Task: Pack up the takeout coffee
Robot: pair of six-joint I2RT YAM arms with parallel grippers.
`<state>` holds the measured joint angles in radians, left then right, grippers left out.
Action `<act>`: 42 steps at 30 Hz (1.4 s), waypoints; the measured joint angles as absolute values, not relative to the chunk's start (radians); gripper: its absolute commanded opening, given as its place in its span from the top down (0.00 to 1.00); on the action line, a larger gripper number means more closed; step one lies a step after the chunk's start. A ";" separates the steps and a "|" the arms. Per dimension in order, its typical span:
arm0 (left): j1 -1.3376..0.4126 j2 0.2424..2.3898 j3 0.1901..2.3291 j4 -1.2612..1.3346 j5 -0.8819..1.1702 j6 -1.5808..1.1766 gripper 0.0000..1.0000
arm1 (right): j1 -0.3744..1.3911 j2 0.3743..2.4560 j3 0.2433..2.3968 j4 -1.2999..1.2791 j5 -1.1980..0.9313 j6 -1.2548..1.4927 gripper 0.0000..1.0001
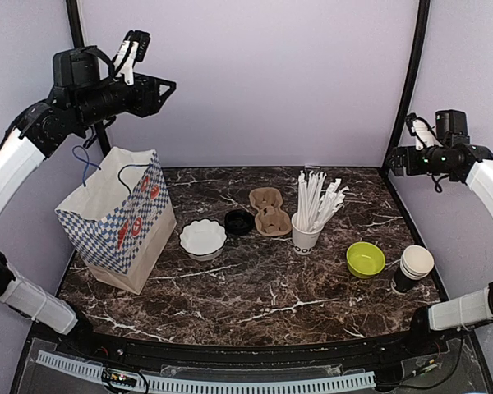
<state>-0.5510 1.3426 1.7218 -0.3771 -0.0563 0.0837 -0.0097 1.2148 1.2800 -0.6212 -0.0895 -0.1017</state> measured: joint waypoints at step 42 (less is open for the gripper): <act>-1.007 1.501 1.130 0.014 -0.032 0.142 0.41 | -0.152 0.968 0.951 -1.402 -0.116 -0.932 0.66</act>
<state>-1.0065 1.5013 1.1301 0.0135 -0.0322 0.1421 -0.1516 0.9680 0.9512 -1.4017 -0.1162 -0.9321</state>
